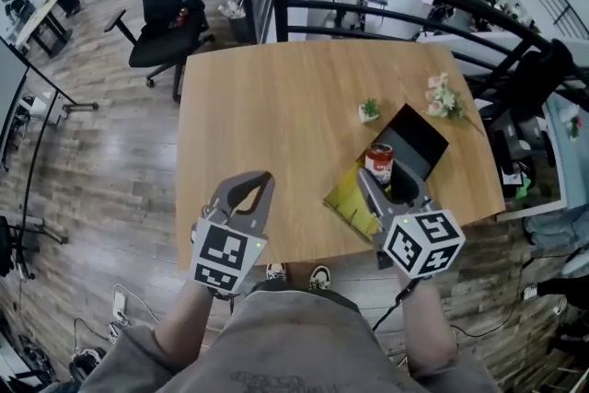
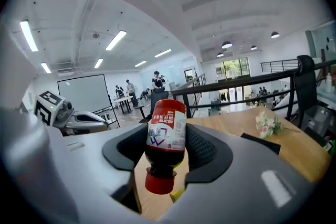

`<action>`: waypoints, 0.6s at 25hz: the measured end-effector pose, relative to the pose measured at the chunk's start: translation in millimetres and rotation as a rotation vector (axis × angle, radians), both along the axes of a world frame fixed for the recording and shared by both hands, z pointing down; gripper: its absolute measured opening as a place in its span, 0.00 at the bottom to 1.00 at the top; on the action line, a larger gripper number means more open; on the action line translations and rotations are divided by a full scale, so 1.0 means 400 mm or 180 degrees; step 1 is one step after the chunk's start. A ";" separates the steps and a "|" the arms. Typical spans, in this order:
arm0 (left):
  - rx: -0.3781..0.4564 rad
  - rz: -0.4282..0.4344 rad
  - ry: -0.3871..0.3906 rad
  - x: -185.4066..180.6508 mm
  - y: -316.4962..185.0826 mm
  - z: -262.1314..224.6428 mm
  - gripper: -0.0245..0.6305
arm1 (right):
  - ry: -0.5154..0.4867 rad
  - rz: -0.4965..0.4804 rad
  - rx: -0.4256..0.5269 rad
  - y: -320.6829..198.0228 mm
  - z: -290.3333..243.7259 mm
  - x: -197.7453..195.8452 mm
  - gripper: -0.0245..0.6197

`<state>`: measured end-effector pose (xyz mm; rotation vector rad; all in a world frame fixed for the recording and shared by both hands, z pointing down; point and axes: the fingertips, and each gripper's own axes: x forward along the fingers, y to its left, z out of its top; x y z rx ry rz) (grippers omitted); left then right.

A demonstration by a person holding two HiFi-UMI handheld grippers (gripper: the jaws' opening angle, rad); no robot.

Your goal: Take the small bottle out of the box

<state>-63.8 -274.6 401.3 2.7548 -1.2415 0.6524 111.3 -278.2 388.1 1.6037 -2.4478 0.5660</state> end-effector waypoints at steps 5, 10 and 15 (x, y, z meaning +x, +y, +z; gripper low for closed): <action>0.0157 0.0026 0.0347 -0.005 0.023 -0.137 0.04 | -0.0024 0.0043 0.0656 0.090 -0.220 0.002 0.39; 0.0534 0.0111 0.0475 -0.016 0.061 -0.279 0.04 | 0.0081 0.0056 0.1123 0.174 -0.373 -0.019 0.39; 0.0803 0.0069 0.0692 -0.029 0.112 -0.399 0.04 | 0.0075 0.0088 0.1393 0.251 -0.453 -0.025 0.39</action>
